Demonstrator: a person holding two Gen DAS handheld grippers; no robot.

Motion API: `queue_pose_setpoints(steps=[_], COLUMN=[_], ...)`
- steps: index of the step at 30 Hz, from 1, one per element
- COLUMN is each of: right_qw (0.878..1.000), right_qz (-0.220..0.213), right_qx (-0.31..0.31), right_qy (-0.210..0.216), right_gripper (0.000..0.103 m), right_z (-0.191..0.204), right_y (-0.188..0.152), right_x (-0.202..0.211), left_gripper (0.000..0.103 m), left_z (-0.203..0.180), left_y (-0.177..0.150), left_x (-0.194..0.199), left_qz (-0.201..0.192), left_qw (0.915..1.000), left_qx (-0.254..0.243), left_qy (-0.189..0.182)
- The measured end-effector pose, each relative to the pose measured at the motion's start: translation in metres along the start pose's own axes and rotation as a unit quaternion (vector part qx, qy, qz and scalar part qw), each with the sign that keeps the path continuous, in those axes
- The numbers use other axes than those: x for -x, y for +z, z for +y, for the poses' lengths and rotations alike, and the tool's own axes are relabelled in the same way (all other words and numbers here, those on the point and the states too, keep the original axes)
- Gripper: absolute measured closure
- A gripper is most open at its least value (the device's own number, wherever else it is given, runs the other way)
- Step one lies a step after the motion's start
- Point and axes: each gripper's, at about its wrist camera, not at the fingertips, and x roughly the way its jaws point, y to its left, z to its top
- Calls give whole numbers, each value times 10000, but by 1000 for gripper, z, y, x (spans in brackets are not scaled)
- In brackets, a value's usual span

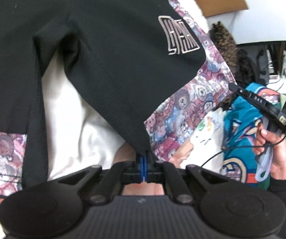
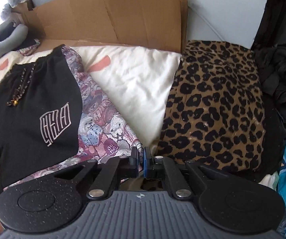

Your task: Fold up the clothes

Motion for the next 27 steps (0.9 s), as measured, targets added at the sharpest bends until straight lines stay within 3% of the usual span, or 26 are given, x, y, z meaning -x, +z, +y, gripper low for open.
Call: queue_pose_setpoints(steps=[4, 9, 15, 20, 27], right_qw=[9985, 9961, 9909, 9927, 9938], right_qz=[379, 246, -92, 201, 281], right_qx=[-392, -804, -1274, -1113, -980], right_qy=[93, 271, 427, 422, 455], right_gripper=[95, 68, 68, 69, 70], right_z=[-10, -25, -40, -29, -23], right_y=[-15, -21, -20, -24, -31], right_x=[-23, -22, -29, -62, -67], left_gripper=[102, 102, 102, 102, 102], left_z=[11, 15, 15, 11, 10], left_y=[-4, -6, -7, -3, -3], left_x=[-7, -3, 0, -6, -5], left_qz=[116, 117, 112, 120, 140], left_qw=[9995, 9992, 9989, 9987, 9984], left_qx=[90, 69, 29, 86, -26], left_qy=[277, 369, 463, 496, 551])
